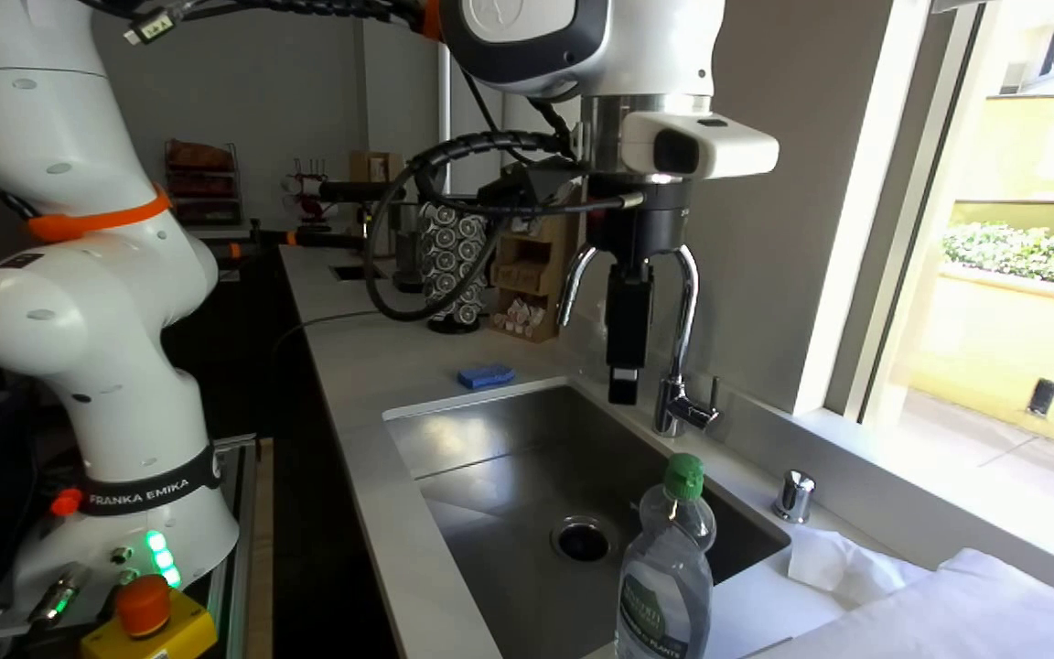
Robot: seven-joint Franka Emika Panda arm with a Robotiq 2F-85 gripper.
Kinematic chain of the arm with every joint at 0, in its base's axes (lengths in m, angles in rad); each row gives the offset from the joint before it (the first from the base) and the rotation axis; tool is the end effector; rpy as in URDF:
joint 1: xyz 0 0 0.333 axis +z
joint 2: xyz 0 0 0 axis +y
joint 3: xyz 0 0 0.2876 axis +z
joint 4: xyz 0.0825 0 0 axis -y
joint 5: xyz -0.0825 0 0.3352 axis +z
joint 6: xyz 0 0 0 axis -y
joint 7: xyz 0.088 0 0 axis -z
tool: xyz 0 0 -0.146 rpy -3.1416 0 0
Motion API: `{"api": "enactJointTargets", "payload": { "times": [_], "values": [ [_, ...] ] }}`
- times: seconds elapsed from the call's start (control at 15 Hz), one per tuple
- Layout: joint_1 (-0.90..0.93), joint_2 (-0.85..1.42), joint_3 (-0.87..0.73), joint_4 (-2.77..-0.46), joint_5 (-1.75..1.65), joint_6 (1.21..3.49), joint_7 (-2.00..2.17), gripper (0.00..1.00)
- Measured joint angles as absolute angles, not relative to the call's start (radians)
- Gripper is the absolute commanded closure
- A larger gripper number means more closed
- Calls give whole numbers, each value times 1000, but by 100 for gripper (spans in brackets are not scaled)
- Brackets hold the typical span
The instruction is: Close the lid on the bottle
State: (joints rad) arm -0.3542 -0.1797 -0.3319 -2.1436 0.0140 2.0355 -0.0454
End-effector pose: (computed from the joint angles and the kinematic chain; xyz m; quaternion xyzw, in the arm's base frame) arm 0.3624 -0.2997 0.4346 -0.9476 0.3158 -0.0415 0.0222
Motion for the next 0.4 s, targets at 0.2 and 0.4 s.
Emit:
{"api": "enactJointTargets", "payload": {
  "times": [0.2, 0.4],
  "values": [
    [-350, -222, -321, -2174, -6, 2029, -61, 0],
    [-348, -239, -320, -2188, -13, 2029, -63, 0]
  ]
}}
